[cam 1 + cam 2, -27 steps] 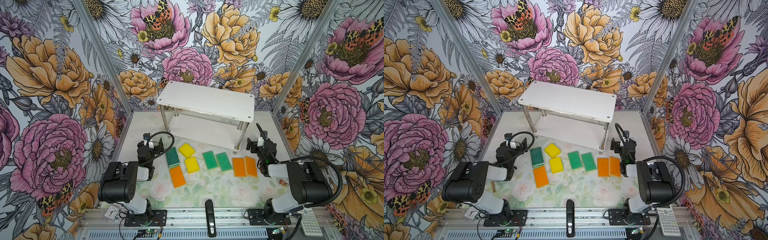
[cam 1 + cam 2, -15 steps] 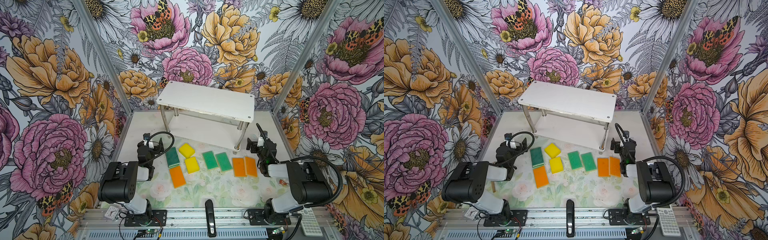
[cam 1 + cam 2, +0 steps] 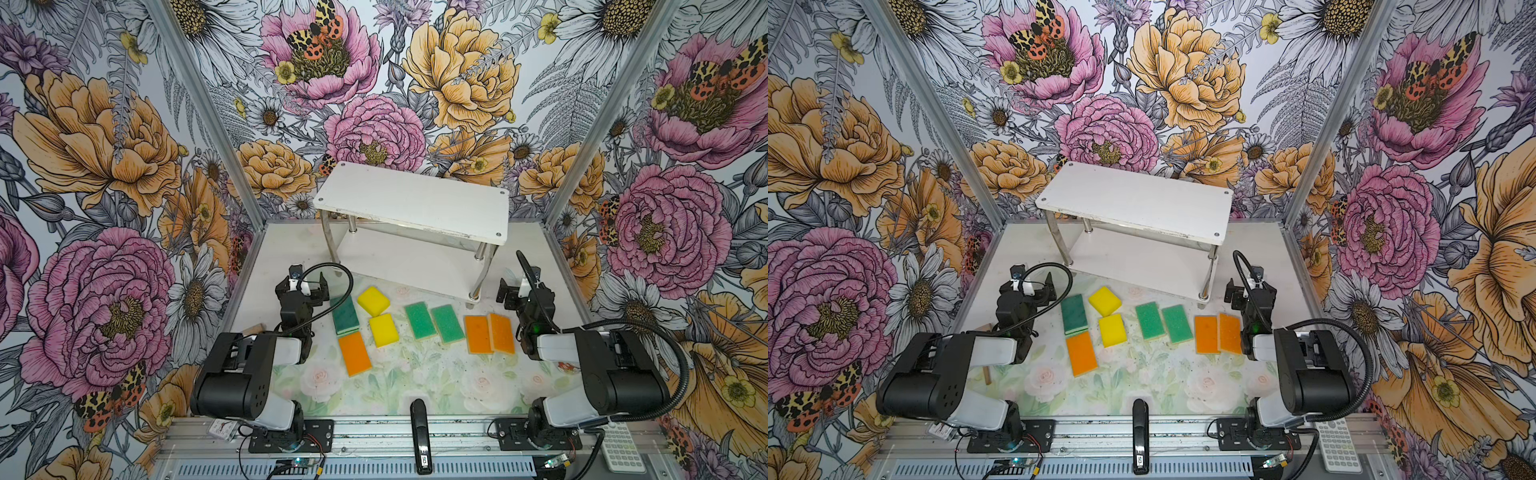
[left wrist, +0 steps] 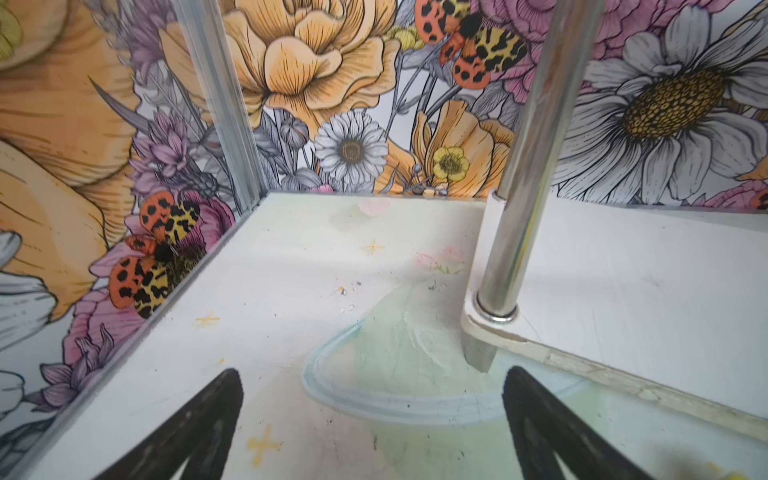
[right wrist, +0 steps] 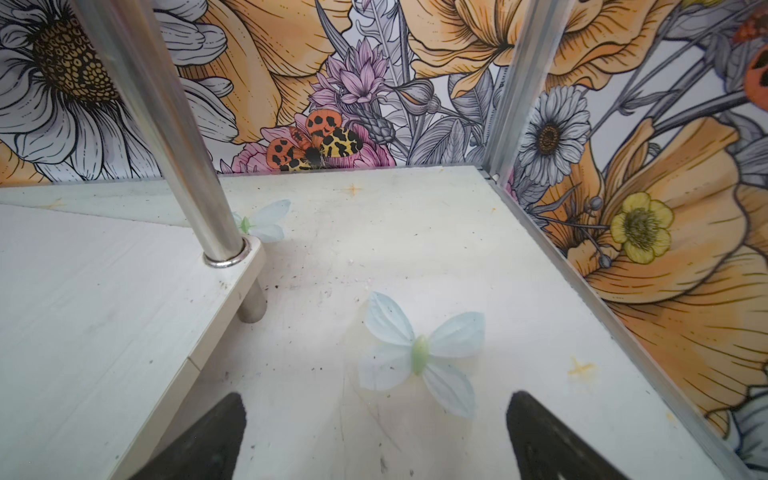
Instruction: Place and organize the cleaning sponges onto the shelf
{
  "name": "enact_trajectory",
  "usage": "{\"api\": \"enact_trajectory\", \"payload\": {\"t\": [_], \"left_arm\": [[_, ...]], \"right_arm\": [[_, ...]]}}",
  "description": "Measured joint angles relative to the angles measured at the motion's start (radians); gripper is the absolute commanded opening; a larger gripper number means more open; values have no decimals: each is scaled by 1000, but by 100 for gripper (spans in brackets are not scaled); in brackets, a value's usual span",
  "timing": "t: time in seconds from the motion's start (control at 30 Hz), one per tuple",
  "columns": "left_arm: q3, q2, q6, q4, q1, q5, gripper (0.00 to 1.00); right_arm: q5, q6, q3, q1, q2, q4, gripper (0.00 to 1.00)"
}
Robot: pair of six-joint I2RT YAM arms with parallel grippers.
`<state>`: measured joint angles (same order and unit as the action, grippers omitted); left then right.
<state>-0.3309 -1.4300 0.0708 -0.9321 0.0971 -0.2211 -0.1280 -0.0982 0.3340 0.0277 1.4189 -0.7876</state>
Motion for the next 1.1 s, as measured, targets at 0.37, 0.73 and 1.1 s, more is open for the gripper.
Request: {"api": "enact_trajectory", "payload": {"t": [0.37,0.73,1.1], "left_arm": [[-150,358,0,438,188,1,99],[-150,617,-338,857,423,-82,99],[-193,481,-627,1092,627,-215,99]], "right_arm": [[39,-116,253,0,-453,656,98],[253,-317,290,-3,-587,1116,98],[438,-421,262,-114,-690,1265,98]]}}
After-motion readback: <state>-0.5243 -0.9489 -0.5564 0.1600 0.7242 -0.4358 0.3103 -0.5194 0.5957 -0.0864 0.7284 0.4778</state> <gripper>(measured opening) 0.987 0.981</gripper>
